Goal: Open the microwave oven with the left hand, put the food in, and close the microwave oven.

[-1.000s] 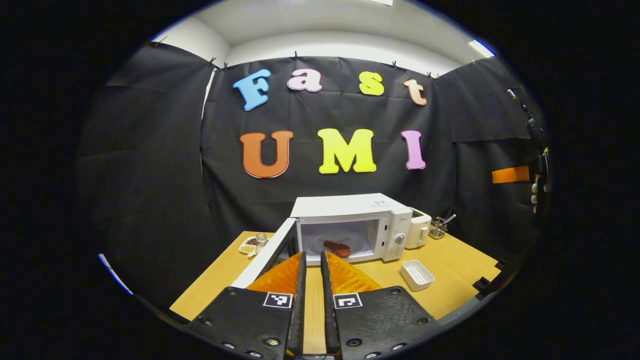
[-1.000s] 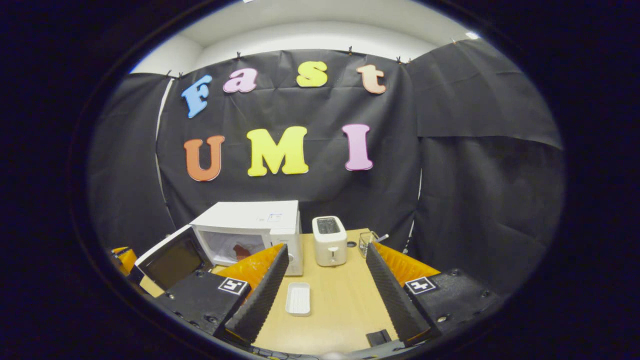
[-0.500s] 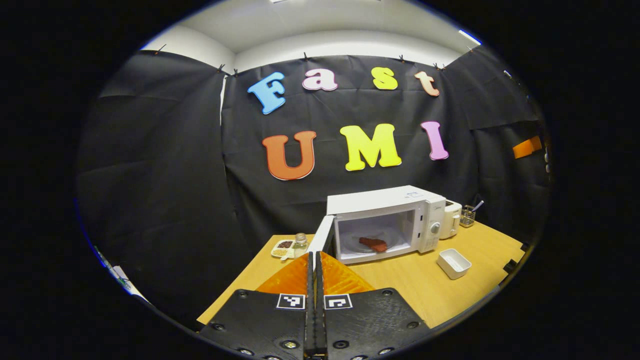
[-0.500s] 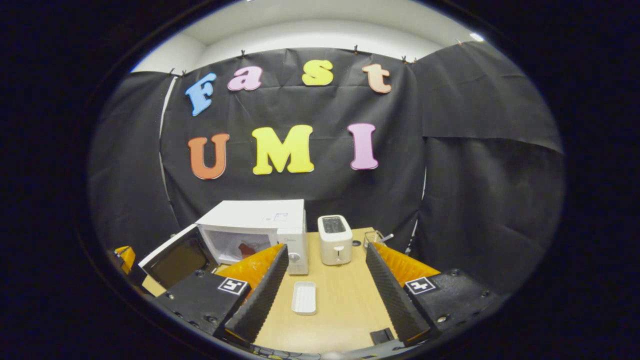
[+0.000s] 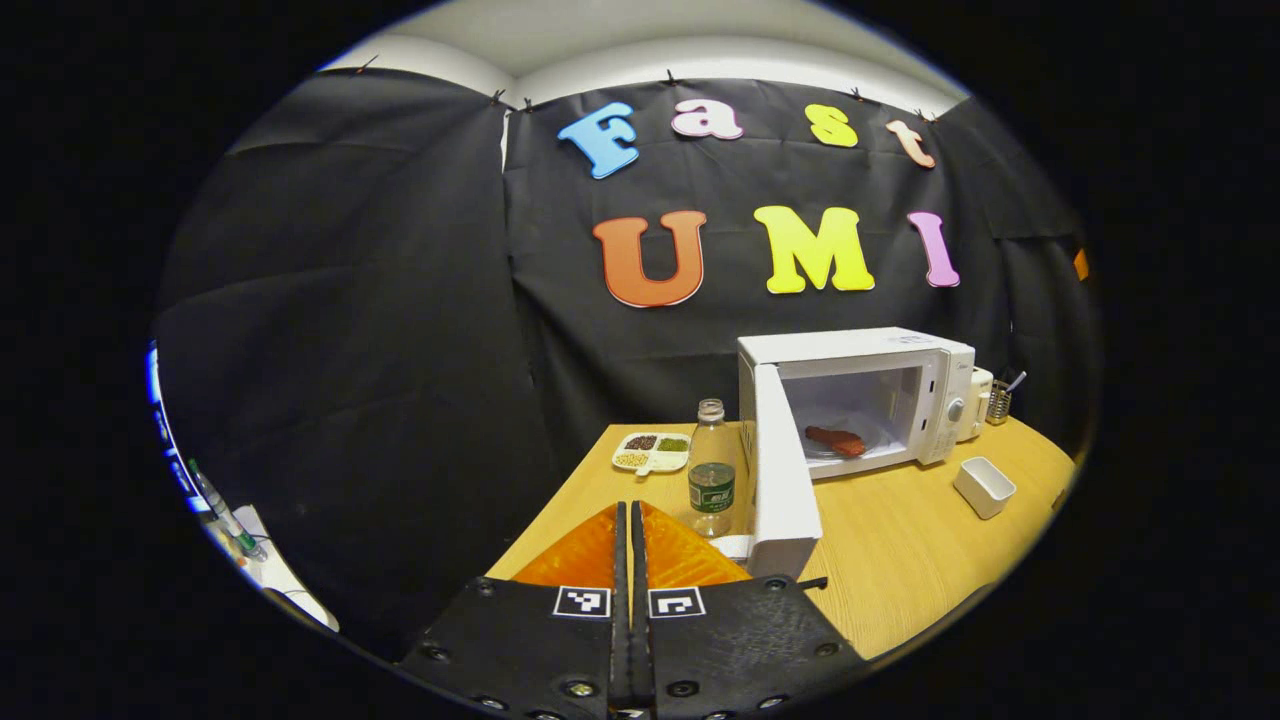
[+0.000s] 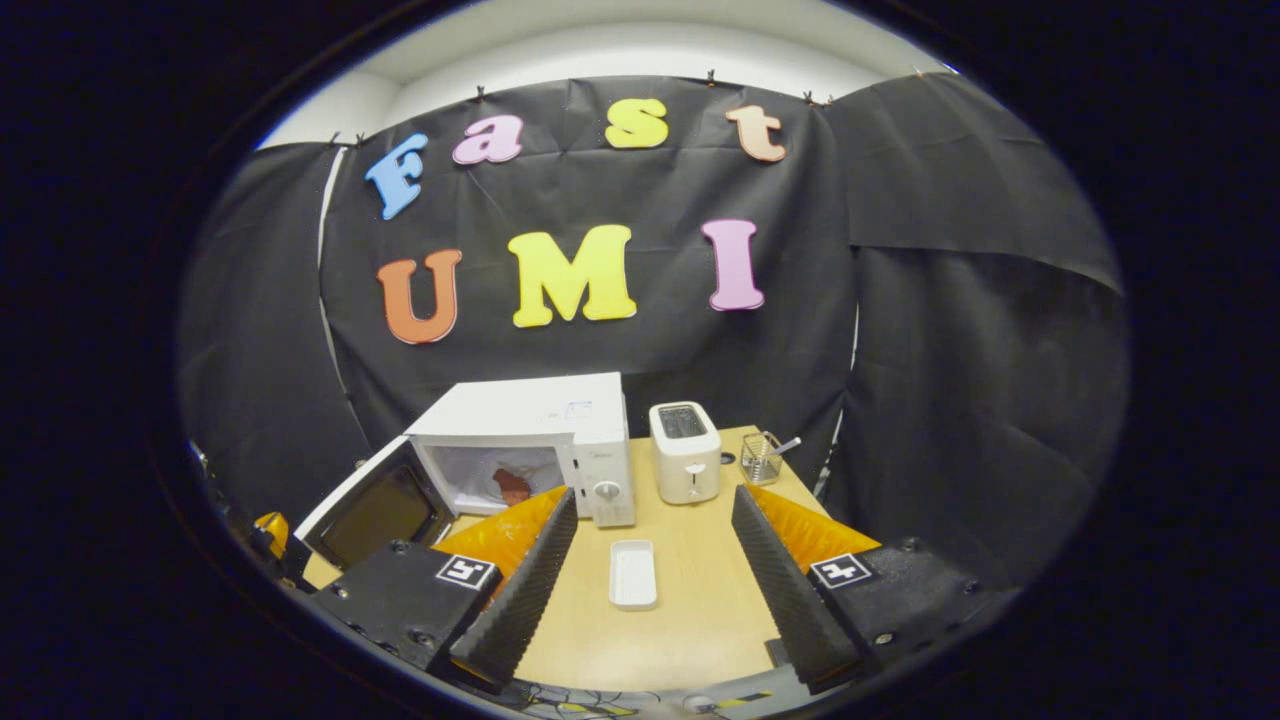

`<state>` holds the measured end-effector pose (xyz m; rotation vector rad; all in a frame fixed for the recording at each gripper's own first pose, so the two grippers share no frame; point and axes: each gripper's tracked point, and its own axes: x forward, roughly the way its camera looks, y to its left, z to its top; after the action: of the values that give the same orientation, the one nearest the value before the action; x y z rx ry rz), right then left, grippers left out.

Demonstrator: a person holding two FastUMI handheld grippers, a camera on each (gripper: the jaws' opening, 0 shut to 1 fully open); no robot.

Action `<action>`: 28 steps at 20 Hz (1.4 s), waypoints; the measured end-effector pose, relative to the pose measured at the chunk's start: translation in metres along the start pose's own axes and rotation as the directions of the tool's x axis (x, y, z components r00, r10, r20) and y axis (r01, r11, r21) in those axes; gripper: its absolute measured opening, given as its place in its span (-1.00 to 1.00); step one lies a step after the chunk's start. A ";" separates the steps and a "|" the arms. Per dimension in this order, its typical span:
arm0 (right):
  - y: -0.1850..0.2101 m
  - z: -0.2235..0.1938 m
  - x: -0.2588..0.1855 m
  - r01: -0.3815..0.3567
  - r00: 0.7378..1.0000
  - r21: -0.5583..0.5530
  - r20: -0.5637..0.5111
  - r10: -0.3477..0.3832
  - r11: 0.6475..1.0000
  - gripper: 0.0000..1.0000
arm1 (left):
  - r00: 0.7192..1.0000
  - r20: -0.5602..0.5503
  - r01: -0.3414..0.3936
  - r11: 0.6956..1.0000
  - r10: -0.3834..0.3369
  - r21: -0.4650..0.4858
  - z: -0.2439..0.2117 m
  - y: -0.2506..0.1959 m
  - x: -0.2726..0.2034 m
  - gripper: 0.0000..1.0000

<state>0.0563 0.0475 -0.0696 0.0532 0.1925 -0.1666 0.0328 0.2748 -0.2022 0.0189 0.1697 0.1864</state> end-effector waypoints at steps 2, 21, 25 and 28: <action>0.005 -0.001 -0.004 -0.001 1.000 -0.016 -0.010 0.001 1.000 0.99 | 0.999 -0.038 -0.002 1.000 0.002 -0.008 -0.018 0.004 0.010 -1.00; 0.033 -0.005 0.030 -0.113 0.992 -0.059 -0.056 0.109 0.992 0.99 | 0.974 -0.091 0.210 0.978 -0.208 0.011 -0.034 -0.113 0.008 -1.00; 0.012 0.001 0.042 -0.102 0.994 -0.053 -0.053 0.099 0.993 0.99 | 0.955 -0.102 0.282 0.959 -0.280 0.009 -0.032 -0.167 0.015 -1.00; -0.012 0.001 0.050 -0.073 0.996 -0.048 -0.057 0.070 0.996 0.82 | 0.934 -0.105 0.345 0.939 -0.342 0.012 -0.026 -0.211 0.021 -1.00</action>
<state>0.1032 0.0273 -0.0790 0.0147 0.2495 -0.0885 0.0871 0.0710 -0.2390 0.0095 0.2748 -0.1661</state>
